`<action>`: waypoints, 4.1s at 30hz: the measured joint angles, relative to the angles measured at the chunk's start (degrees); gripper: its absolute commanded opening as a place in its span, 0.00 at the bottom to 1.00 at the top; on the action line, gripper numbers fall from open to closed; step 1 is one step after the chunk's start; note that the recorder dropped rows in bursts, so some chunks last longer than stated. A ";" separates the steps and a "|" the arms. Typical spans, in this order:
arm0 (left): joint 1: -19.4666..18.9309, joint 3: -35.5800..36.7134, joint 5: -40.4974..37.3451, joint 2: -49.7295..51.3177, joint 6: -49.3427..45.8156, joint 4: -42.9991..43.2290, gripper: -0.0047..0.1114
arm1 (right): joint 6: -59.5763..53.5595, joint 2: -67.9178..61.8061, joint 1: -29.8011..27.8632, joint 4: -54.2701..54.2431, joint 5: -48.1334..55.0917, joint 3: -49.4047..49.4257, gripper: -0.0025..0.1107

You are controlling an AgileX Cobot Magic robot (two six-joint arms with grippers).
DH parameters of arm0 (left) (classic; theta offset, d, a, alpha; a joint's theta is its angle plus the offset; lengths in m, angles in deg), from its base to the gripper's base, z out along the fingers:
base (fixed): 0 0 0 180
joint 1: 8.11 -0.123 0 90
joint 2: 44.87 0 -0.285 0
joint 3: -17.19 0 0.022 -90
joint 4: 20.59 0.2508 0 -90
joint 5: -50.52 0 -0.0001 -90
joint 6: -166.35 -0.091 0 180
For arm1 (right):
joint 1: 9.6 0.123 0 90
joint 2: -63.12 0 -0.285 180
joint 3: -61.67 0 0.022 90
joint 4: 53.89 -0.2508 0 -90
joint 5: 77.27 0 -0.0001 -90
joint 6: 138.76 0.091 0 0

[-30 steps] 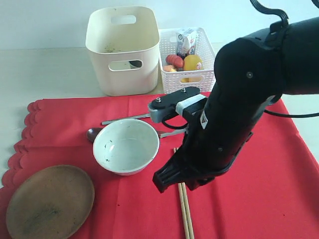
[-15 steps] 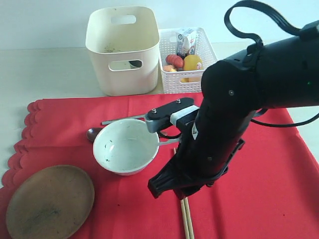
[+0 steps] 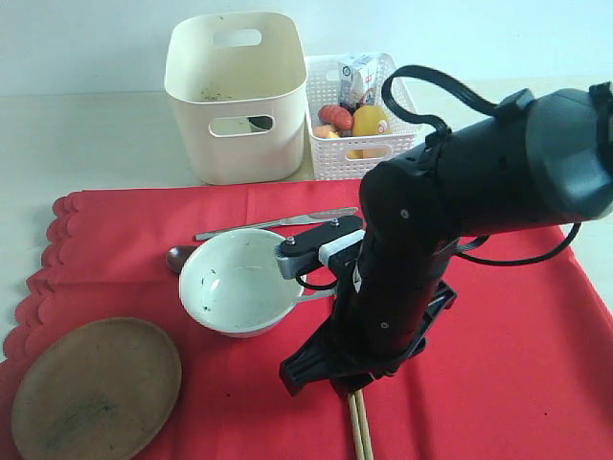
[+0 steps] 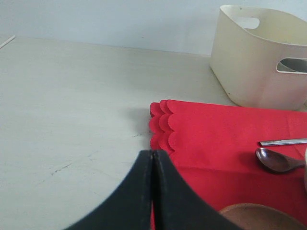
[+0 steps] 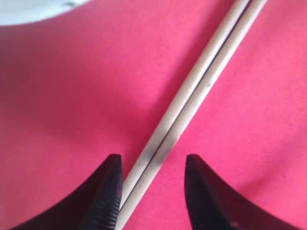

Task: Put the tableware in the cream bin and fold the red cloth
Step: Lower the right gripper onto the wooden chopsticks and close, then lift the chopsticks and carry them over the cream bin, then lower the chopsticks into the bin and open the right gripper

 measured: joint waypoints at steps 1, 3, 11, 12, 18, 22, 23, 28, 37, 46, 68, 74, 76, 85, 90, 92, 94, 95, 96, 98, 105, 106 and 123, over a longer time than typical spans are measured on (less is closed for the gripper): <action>0.00 0.00 0.00 0.00 0.00 0.00 0.04 | 0.15 -0.41 0.00 0.00 0.01 0.00 0.39; 0.00 0.00 0.00 0.00 0.00 0.00 0.04 | 0.55 -1.25 0.00 0.00 0.01 0.14 0.39; 0.00 0.00 0.00 0.00 0.00 0.00 0.04 | 1.89 -2.10 0.00 -0.56 -0.11 0.14 0.39; 0.00 0.00 0.00 0.00 0.00 0.00 0.04 | 2.20 -2.10 0.00 -0.68 -0.11 0.14 0.39; 0.00 0.00 0.00 0.00 0.00 0.00 0.04 | 4.59 -2.10 0.00 -0.66 -0.22 0.14 0.39; 0.00 0.00 0.00 0.00 0.00 0.00 0.04 | 6.19 -2.10 0.00 -0.66 -0.33 0.14 0.39; 0.00 0.00 0.00 0.00 0.00 0.00 0.04 | 6.77 -2.19 0.00 -0.70 -0.45 0.14 0.39; 0.00 0.00 0.00 0.00 0.00 0.00 0.04 | 8.55 -2.69 0.00 -0.80 -0.55 0.14 0.39; 0.00 0.00 0.00 0.00 0.00 0.00 0.04 | 12.37 -3.84 0.00 1.01 -0.17 -0.37 0.18; 0.00 0.00 0.00 0.00 0.00 0.00 0.04 | 14.21 -3.84 0.00 2.93 0.06 -0.37 0.02; 0.00 0.00 0.00 0.00 0.00 0.00 0.04 | 14.32 10.80 0.00 14.42 6.18 -3.02 0.02; 0.00 0.00 0.00 0.00 0.00 0.00 0.04 | 14.32 11.77 0.00 20.89 10.67 -14.40 0.02; 0.00 0.00 0.00 0.00 0.00 0.00 0.04 | 14.32 11.77 0.00 23.11 11.20 -19.36 0.02; 0.00 0.00 0.00 0.00 0.00 0.00 0.04 | 13.84 7.90 -1.97 28.35 9.37 -39.25 0.02; 0.00 0.00 0.00 0.00 0.00 0.00 0.04 | 13.62 1.67 -4.35 28.45 2.98 -46.66 0.02; 0.00 0.00 0.00 0.00 0.00 0.00 0.04 | 13.49 -0.56 -4.83 28.45 0.37 -48.37 0.02; 0.00 0.00 0.00 0.00 0.00 0.00 0.04 | 13.37 -2.92 -5.19 28.22 -2.16 -49.82 0.02; 0.00 0.00 0.00 0.00 0.00 0.00 0.04 | 13.37 -4.13 -5.33 28.22 -3.60 -50.55 0.02; 0.00 0.00 0.00 0.00 0.00 0.00 0.04 | 13.37 -5.12 -5.33 28.22 -4.69 -51.14 0.02; 0.00 0.00 0.00 0.00 0.00 0.00 0.04 | 13.37 -7.65 -5.33 28.22 -7.31 -52.73 0.02; 0.00 0.00 0.00 0.00 0.00 0.00 0.04 | 13.37 -15.90 -5.33 30.24 -15.17 -58.19 0.02; 0.00 0.00 0.00 0.00 0.00 0.00 0.04 | 13.37 -16.88 -5.33 30.66 -16.16 -58.74 0.02; 0.00 0.00 0.00 0.00 0.00 0.00 0.04 | 13.27 -27.16 -5.76 40.90 -31.52 -60.35 0.02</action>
